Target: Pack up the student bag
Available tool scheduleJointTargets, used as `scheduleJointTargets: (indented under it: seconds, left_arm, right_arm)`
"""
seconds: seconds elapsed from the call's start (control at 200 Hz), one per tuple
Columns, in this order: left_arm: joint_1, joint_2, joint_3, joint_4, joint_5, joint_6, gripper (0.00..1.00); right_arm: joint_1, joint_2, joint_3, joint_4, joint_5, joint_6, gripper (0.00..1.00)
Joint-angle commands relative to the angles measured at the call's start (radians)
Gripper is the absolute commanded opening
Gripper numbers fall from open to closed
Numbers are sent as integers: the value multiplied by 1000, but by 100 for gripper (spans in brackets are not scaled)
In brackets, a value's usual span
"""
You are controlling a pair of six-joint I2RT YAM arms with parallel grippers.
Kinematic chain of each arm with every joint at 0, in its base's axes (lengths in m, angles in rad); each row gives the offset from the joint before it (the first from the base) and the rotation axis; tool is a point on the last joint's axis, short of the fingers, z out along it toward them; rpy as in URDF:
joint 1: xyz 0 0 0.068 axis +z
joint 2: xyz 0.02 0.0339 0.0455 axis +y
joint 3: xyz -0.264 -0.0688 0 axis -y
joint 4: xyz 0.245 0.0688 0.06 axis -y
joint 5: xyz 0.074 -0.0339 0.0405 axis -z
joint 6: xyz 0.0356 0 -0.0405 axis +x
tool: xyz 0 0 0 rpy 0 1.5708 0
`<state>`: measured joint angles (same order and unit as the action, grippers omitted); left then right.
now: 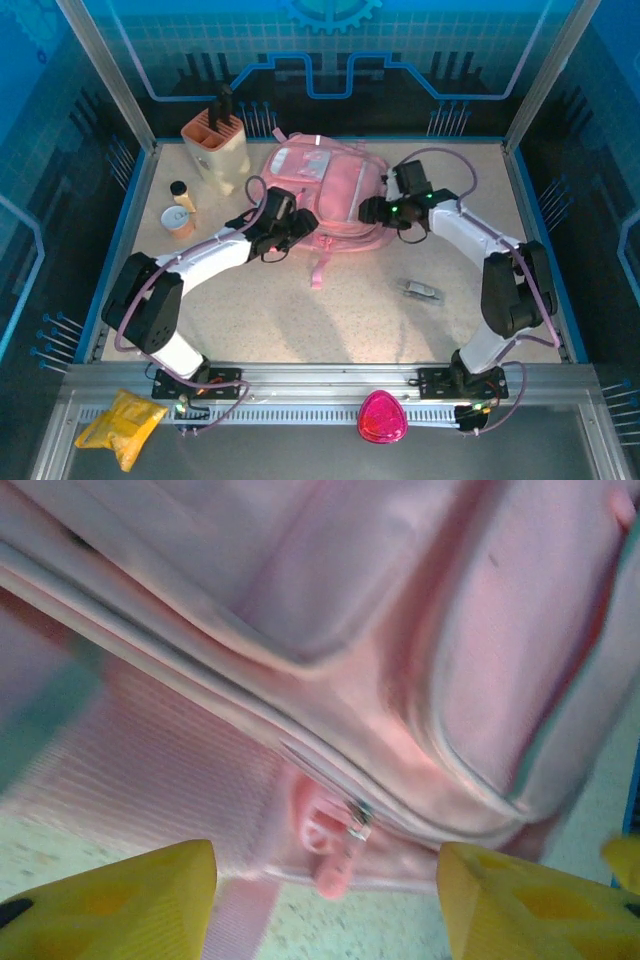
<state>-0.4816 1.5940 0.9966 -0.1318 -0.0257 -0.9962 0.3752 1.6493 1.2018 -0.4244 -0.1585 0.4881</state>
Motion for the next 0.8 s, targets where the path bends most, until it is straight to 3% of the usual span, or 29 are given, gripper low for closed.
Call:
scheduleJointTargets:
  seconds: [0.0, 0.15, 0.36, 0.47, 0.795]
  left_arm:
    - [15, 16, -25, 30, 44, -13, 56]
    - [8, 54, -37, 90, 46, -53, 51]
    - [0, 43, -88, 109, 20, -110, 47]
    - [-5, 36, -113, 113, 5, -148, 45]
    - [-33, 16, -151, 84, -74, -229, 46]
  right_arm:
    - [129, -19, -21, -54, 65, 9, 62]
    - [238, 83, 29, -50, 127, 49, 54]
    - [265, 183, 106, -39, 166, 70, 47]
    - [266, 228, 134, -20, 146, 74, 37]
    - [294, 319, 193, 3, 129, 60, 36]
